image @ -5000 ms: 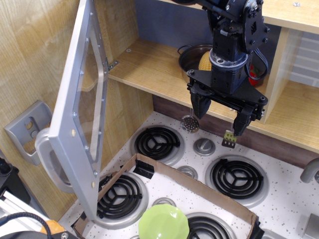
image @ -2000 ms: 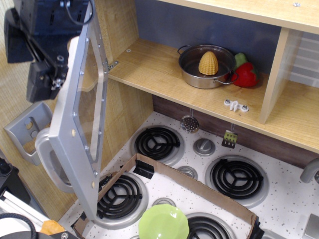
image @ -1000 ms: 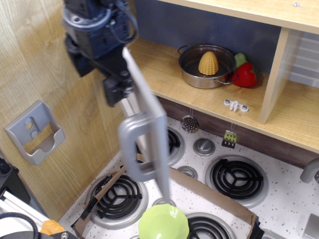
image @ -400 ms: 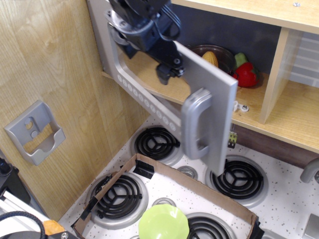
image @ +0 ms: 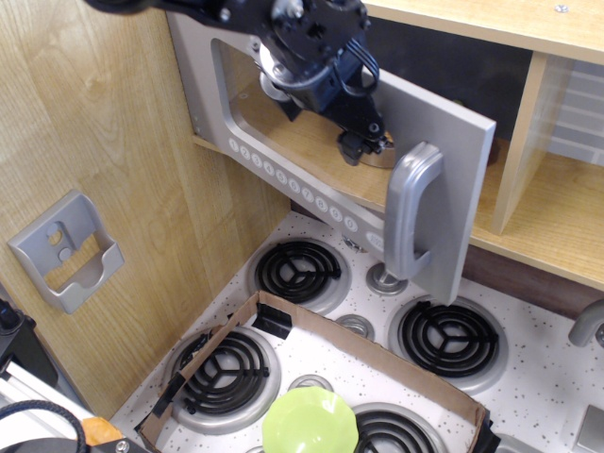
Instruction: Close microwave
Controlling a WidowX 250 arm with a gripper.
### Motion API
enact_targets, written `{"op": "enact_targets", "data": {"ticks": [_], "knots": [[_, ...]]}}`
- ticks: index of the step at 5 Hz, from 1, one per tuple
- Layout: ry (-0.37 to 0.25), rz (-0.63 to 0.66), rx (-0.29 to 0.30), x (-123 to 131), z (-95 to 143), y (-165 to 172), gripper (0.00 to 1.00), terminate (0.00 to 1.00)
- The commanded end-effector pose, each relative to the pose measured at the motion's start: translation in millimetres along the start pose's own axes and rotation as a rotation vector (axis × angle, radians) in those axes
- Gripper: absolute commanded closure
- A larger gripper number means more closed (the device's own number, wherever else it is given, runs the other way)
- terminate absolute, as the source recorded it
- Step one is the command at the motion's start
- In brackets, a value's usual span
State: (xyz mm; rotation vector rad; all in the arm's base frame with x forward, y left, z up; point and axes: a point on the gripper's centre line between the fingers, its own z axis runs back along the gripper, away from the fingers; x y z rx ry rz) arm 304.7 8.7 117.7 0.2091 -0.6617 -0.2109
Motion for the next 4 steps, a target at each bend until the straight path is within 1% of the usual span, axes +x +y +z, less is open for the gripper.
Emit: {"op": "enact_targets", "data": {"ticks": [1, 2, 4], "knots": [[-0.115, -0.033, -0.018, 43.9, 3.4, 1.5, 0.00, 0.00], [-0.144, -0.044, -0.012, 50.0, 1.8, -1.5, 0.00, 0.00], [-0.149, -0.063, -0.023, 56.5, -3.0, -4.1, 0.00, 0.00]]}}
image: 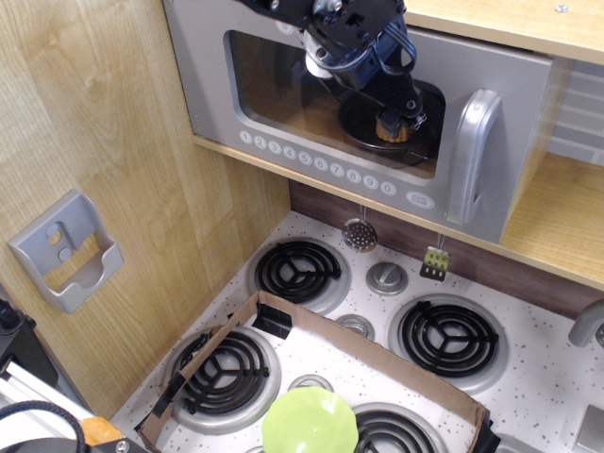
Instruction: Close microwave
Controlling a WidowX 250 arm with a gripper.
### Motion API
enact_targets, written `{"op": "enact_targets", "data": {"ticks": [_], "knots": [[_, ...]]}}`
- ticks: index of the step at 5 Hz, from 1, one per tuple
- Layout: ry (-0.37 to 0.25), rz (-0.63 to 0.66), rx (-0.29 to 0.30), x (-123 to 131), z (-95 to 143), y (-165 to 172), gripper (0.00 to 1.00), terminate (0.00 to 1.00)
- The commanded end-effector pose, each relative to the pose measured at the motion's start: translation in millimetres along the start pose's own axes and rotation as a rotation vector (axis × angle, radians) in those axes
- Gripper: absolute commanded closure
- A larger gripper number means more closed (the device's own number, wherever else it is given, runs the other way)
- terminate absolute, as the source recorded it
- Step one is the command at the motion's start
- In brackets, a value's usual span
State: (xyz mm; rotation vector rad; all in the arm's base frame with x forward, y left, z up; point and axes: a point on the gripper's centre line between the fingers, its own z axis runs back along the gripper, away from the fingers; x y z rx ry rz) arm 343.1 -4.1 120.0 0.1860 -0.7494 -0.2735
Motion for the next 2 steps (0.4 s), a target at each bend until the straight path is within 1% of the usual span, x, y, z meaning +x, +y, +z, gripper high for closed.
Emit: {"op": "enact_targets", "data": {"ticks": [1, 2], "knots": [[-0.054, -0.017, 0.006, 24.3, 13.8, 1.3, 0.00, 0.00], [0.050, 0.031, 0.039, 17.6, 23.3, -7.9, 0.00, 0.00]]}}
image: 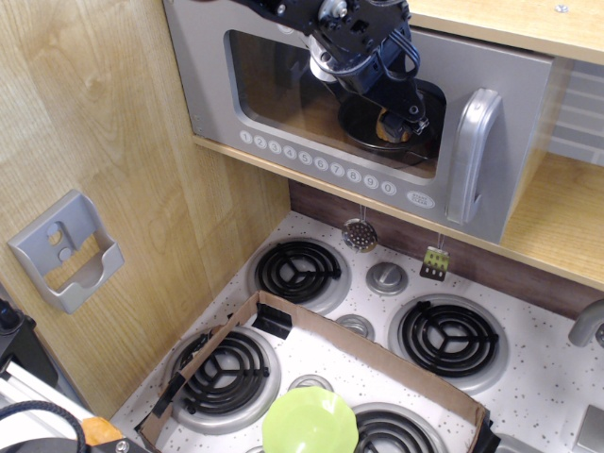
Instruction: Close microwave
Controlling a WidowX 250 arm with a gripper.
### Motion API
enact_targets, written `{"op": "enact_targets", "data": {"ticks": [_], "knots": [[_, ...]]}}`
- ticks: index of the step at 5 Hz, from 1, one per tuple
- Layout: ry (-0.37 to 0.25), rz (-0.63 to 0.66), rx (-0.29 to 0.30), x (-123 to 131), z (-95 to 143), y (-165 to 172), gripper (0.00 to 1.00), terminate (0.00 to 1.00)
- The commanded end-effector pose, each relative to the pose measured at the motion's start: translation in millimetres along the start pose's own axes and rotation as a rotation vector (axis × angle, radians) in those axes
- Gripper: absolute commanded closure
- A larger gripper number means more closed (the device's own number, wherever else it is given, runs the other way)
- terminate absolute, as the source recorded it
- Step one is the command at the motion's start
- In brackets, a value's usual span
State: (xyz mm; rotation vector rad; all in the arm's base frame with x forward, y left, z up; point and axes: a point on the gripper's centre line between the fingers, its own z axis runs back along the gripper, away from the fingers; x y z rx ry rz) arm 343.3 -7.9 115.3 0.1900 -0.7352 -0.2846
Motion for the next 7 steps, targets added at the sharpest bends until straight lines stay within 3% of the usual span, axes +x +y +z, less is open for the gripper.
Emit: {"op": "enact_targets", "data": {"ticks": [1, 2, 3, 6, 7], "knots": [[0.183, 0.071, 0.026, 13.5, 39.0, -11.6, 0.00, 0.00], [0.277, 0.082, 0.025, 8.5, 46.2, -17.6, 0.00, 0.00], [0.307, 0.082, 0.012, 8.8, 47.6, -20.1, 0.00, 0.00], [0.307, 0.082, 0.012, 8.8, 47.6, -20.1, 0.00, 0.00], [0.307, 0.082, 0.012, 8.8, 47.6, -20.1, 0.00, 1.00]]}}
